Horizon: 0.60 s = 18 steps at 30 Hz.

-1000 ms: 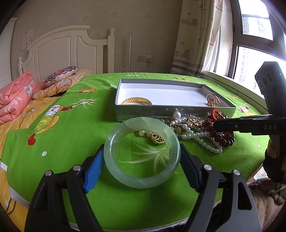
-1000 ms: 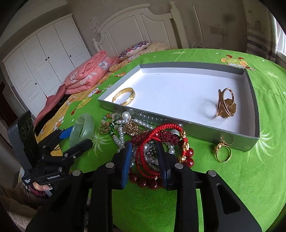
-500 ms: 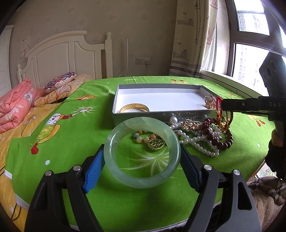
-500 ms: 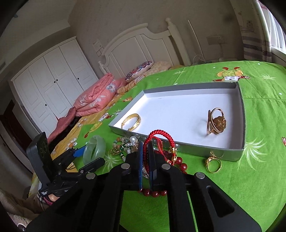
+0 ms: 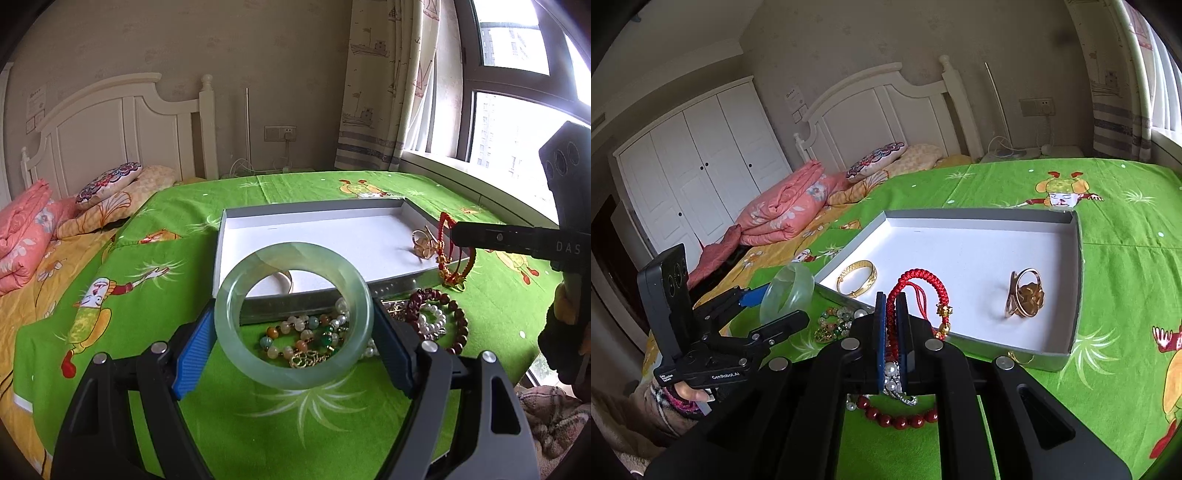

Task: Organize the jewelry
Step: 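Lower the jade bangle and red bracelet into the tray and open both tools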

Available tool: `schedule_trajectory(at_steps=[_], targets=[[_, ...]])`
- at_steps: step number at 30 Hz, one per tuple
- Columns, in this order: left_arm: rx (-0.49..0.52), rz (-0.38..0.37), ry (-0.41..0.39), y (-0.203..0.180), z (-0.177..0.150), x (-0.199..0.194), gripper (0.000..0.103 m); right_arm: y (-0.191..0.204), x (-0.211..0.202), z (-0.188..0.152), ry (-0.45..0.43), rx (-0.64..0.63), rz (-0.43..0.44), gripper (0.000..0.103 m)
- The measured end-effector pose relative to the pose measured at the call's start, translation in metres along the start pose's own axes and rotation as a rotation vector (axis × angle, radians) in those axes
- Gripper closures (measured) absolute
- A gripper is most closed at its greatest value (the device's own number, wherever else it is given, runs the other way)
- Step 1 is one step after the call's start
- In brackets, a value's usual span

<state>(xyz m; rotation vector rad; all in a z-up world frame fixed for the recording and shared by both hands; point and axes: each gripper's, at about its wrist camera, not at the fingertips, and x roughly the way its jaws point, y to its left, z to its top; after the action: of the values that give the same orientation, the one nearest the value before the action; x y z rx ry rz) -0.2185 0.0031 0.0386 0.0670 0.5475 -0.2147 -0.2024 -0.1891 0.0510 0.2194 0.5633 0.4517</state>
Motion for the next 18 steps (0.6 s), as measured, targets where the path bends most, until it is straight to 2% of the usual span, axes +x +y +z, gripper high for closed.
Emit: schedule_trajectory(at_steps=[8, 14, 18], targets=[[0.076, -0.021, 0.053, -0.014, 0.052, 0.036, 0.025, -0.009, 0.018, 0.030, -0.013, -0.062, -0.088, 0.095], [0.092, -0.031, 0.144, -0.025, 0.081, 0.086, 0.025, -0.028, 0.045, 0.053, 0.007, -0.085, -0.185, 0.095], [0.099, -0.017, 0.204, -0.028, 0.089, 0.121, 0.025, -0.046, 0.063, 0.066, 0.033, -0.079, -0.235, 0.095]])
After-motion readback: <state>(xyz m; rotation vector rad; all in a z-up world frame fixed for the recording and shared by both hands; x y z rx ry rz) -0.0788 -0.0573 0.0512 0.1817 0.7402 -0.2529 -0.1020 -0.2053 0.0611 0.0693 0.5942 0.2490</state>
